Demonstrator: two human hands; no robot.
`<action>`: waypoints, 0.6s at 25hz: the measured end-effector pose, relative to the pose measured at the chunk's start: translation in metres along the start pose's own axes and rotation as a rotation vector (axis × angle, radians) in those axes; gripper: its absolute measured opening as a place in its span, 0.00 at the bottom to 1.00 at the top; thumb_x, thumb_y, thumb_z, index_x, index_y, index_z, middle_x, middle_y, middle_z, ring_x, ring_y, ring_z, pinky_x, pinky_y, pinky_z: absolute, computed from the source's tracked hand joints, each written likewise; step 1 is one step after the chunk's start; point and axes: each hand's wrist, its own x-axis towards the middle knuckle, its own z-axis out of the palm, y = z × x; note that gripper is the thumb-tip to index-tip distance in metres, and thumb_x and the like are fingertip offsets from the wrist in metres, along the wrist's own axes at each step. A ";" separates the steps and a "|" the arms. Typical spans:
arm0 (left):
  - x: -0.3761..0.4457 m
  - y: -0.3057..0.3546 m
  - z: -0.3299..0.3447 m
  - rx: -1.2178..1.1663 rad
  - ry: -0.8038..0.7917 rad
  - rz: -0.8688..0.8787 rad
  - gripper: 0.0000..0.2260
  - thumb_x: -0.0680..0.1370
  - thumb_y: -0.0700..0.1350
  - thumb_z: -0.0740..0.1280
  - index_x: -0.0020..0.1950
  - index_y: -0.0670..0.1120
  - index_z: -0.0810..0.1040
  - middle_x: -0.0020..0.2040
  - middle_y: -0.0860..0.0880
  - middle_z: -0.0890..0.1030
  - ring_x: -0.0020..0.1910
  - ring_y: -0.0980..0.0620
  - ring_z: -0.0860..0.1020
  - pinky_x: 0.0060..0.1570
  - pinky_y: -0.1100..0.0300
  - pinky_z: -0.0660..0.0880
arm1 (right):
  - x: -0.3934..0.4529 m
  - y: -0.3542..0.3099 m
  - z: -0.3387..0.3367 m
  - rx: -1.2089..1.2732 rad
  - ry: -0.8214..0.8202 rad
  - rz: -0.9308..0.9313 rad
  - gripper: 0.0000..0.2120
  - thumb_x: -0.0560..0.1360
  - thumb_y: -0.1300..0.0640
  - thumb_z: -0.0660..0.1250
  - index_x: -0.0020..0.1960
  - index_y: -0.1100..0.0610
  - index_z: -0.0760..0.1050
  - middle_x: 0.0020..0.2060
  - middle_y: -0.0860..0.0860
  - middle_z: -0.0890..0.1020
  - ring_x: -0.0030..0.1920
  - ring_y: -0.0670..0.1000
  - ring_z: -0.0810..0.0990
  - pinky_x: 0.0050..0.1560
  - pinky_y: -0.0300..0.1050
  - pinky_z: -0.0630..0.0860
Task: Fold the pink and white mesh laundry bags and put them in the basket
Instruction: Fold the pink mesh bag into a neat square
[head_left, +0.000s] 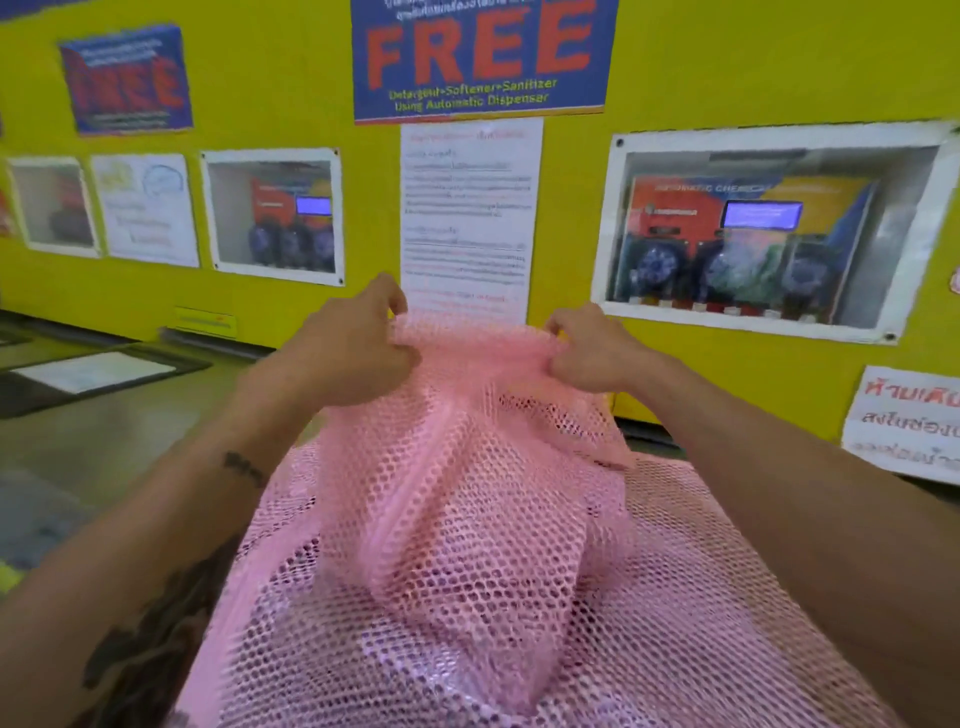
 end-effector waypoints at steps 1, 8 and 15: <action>-0.004 -0.013 -0.004 0.034 -0.070 -0.066 0.21 0.73 0.56 0.70 0.63 0.54 0.69 0.49 0.47 0.80 0.46 0.46 0.77 0.42 0.54 0.71 | 0.005 -0.009 0.012 -0.014 -0.157 -0.027 0.13 0.71 0.55 0.69 0.54 0.57 0.77 0.55 0.57 0.79 0.54 0.58 0.78 0.52 0.53 0.76; -0.025 -0.097 -0.019 -0.043 -0.534 -0.312 0.19 0.78 0.51 0.68 0.68 0.50 0.74 0.49 0.49 0.80 0.45 0.48 0.80 0.45 0.54 0.80 | 0.035 -0.058 0.082 0.000 -0.318 -0.078 0.11 0.74 0.60 0.59 0.49 0.58 0.80 0.49 0.54 0.81 0.52 0.55 0.78 0.50 0.48 0.76; -0.023 -0.122 -0.024 -0.527 -0.370 -0.174 0.11 0.81 0.44 0.64 0.60 0.55 0.79 0.52 0.43 0.83 0.47 0.44 0.80 0.48 0.50 0.75 | 0.063 -0.093 0.097 -0.112 -0.092 -0.063 0.07 0.69 0.59 0.62 0.39 0.57 0.79 0.39 0.54 0.80 0.45 0.57 0.80 0.42 0.49 0.77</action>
